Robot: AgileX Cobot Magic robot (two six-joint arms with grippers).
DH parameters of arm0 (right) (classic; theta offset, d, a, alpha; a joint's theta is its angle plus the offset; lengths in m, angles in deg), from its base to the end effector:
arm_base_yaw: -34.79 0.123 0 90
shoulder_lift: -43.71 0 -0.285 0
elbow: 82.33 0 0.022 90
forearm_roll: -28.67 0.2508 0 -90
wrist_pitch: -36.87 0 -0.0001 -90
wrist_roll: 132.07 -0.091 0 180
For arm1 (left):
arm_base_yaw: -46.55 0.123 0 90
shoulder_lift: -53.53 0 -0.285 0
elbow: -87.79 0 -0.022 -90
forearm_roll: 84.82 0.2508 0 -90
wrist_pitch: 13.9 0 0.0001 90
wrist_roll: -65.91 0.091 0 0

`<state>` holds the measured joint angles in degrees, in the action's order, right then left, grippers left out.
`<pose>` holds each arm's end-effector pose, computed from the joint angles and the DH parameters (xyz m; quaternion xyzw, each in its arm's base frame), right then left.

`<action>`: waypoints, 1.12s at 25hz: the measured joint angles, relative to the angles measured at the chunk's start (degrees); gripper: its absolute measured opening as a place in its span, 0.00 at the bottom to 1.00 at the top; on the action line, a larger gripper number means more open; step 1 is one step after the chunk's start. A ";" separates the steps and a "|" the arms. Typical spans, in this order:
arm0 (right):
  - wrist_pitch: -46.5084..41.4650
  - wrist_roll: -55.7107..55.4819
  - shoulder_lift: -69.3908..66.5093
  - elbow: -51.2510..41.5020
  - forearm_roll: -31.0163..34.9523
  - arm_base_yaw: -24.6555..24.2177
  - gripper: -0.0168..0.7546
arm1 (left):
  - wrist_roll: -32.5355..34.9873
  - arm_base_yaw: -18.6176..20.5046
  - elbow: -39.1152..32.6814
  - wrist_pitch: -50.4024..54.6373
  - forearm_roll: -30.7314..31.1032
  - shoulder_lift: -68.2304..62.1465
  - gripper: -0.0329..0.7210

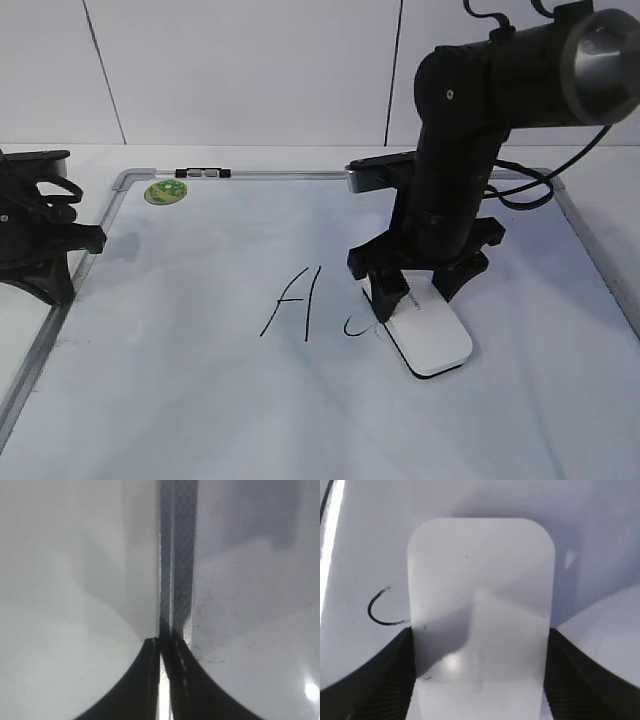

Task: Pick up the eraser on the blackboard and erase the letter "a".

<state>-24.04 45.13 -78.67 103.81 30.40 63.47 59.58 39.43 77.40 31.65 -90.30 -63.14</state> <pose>0.3425 0.1901 0.1817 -0.2170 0.9758 0.0196 0.0203 0.3496 -0.0499 0.1541 -0.0243 0.9970 -0.0435 0.0597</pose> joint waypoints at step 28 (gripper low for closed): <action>-0.27 0.57 0.00 0.20 -0.06 7.69 0.71 | 0.00 0.00 0.00 0.00 0.00 0.00 0.07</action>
<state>-24.31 45.71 -78.67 104.00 30.34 71.15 59.58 39.43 77.40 31.65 -90.30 -63.14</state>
